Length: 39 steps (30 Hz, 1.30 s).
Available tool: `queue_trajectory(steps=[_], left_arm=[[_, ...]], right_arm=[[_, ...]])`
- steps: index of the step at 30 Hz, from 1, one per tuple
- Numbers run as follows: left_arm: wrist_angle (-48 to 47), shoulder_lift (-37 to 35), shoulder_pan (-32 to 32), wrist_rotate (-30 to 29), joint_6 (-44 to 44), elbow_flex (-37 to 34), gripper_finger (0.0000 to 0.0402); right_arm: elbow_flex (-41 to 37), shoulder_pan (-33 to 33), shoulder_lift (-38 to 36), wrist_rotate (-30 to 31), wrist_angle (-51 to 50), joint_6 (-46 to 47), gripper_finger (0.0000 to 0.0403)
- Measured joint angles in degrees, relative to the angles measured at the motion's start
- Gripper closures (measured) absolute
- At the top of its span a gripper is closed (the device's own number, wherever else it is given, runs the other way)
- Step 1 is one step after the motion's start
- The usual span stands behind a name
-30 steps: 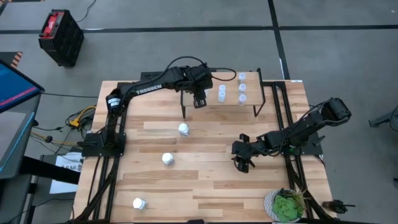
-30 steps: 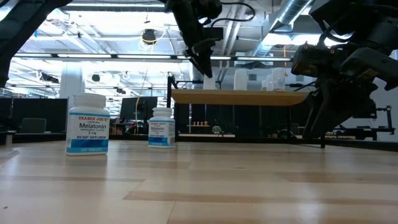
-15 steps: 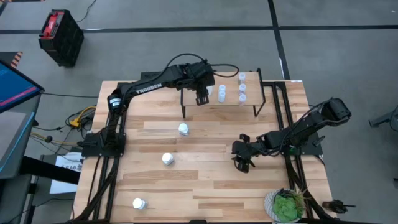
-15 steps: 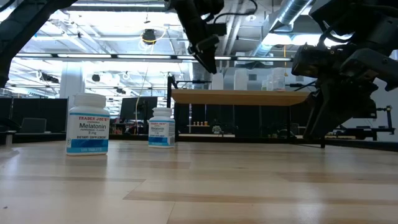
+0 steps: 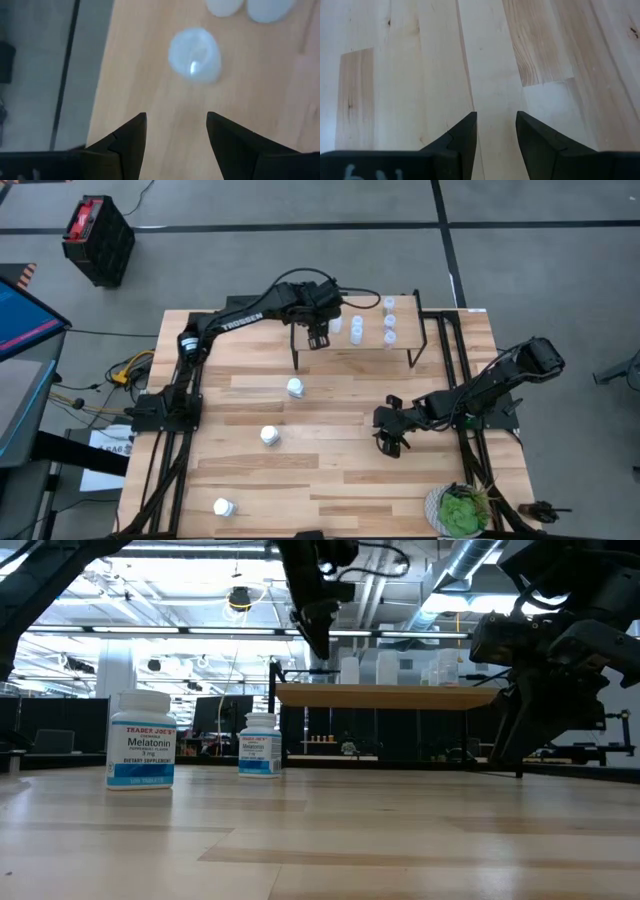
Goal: Pick and place medicine bottles onto shelf by color
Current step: Put the translucent medicine bottle onto the middle of the shelf, then put the top opaque medicine bottle onto the left side of the shelf
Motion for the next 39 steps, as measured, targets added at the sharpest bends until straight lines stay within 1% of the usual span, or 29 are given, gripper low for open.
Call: queue_trajectory(steps=[1, 6, 9, 12, 14, 24, 29, 34, 39], left_arm=[[-0.05, 0.51, 0.0, -0.18, -0.02, -0.06, 0.0207], [1.84, 3.97, 0.0, -4.66, 0.04, -0.01, 0.0207], [2.74, 5.64, 0.0, -5.14, 0.25, -0.09, 0.0207], [4.48, 6.51, -0.07, -4.93, 0.48, -0.1, 0.0207], [7.24, 7.03, -0.3, -4.95, 0.63, -0.02, 0.0207], [14.18, 7.08, -0.39, -4.9, 0.65, 0.61, 0.0207], [17.3, 7.1, -0.4, -2.16, 0.43, 0.61, 0.0207], [18.09, 7.07, -0.42, -2.07, 0.58, 0.61, 0.0207], [17.38, 7.08, -0.42, -3.91, 0.62, 0.61, 0.0207]], right_arm=[[0.0, 0.0, 0.0, 0.0, -0.01, 0.3, 0.0244], [0.0, 0.01, 0.0, 0.0, -0.55, 0.87, 0.0244], [0.02, 0.0, 0.0, 0.0, -0.56, 0.93, 0.0244], [0.02, 0.0, 0.0, 0.0, -0.68, 0.91, 0.0244], [0.02, 0.0, 0.0, 0.0, -0.69, 0.91, 0.0244], [0.0, 0.0, 0.0, 0.0, -0.83, 0.88, 0.0244], [0.0, 0.0, 0.0, 0.0, -0.83, 0.86, 0.0244], [0.0, 0.02, 0.0, 0.0, -0.74, 0.86, 0.0244], [0.0, 0.0, 0.0, 0.0, -0.74, 0.86, 0.0244]])
